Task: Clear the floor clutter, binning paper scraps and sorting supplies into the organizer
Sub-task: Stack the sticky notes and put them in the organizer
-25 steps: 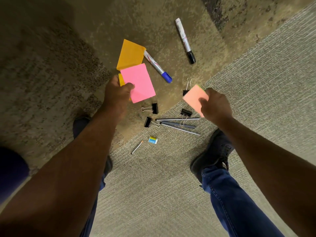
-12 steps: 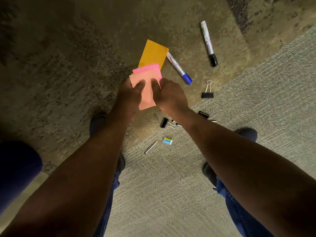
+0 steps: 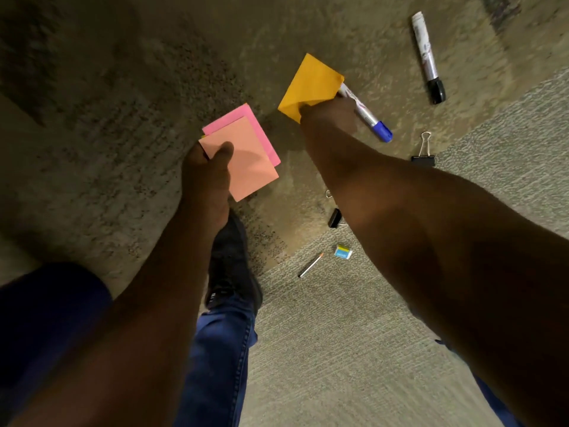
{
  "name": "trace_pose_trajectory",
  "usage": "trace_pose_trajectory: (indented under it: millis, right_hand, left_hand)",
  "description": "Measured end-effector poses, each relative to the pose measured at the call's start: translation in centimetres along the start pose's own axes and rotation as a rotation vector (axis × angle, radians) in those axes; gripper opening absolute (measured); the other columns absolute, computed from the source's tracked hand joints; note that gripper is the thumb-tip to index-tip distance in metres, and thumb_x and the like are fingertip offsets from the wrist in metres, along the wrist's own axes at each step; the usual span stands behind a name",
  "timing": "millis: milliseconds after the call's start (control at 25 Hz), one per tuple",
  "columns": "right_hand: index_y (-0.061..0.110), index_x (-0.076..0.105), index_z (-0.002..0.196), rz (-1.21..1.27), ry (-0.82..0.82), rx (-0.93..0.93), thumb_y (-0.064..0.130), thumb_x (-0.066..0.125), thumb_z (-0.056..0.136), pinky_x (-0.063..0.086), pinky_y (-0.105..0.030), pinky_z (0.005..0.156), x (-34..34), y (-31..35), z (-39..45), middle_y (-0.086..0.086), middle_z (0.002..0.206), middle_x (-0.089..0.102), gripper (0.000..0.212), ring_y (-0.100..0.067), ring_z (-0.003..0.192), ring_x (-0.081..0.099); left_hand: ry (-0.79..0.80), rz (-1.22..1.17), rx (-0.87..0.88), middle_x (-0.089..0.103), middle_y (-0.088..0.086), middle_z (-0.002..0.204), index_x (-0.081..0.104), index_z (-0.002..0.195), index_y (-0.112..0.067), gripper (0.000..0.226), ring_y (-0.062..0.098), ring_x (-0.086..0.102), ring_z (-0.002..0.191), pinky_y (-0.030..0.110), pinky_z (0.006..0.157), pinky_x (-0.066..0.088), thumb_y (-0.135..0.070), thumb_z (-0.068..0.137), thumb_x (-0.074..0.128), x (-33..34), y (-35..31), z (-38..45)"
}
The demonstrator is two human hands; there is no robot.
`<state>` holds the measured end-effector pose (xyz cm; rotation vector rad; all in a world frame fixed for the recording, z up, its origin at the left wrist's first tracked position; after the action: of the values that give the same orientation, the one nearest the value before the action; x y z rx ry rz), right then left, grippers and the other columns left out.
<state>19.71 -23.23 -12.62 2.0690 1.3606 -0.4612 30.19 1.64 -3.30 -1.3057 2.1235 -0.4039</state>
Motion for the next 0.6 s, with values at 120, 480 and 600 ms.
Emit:
trace_pose_trajectory:
  millis: [120,480,600]
  right_hand:
    - [0.019,0.056,0.121,0.007,-0.026,0.018,0.036,0.065,0.079,0.05,-0.038,0.096,0.9,0.1,-0.1,-0.003,0.119,0.063,0.046,-0.025,0.112,0.06]
    - [0.017,0.05,0.087,0.497,0.43,0.039,0.008,0.065,0.084,0.047,-0.033,0.069,-1.6,0.7,-11.4,-0.007,0.084,0.055,0.017,-0.019,0.08,0.053]
    - [0.018,0.047,0.09,0.495,0.461,-0.105,0.001,0.063,0.088,0.054,-0.028,0.059,-7.8,2.6,-16.5,-0.008,0.094,0.063,0.023,-0.02,0.08,0.061]
  left_hand:
    - [0.017,-0.019,0.01,0.067,0.003,0.097,0.06,0.102,-0.022,0.01,0.019,0.065,0.085,0.035,0.07,0.053,-0.019,0.093,0.059,-0.8,0.2,0.1]
    - [-0.01,-0.103,-0.008,0.068,0.005,0.101,0.063,0.1,-0.019,0.01,0.027,0.065,0.091,0.043,0.078,0.053,-0.014,0.092,0.059,-2.8,-1.8,-3.8]
    - [-0.039,-0.11,0.004,0.064,0.014,0.106,0.059,0.115,-0.007,0.021,0.027,0.062,0.09,0.042,0.078,0.05,-0.011,0.094,0.056,-3.8,-3.9,-7.9]
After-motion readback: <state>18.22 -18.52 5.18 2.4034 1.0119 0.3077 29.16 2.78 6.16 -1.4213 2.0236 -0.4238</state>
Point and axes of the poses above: each hand's wrist, its own z-axis towards the middle knuckle, its own x-axis out of the palm, y = z × x, the point moved 10 cm from there along z, towards the middle knuckle
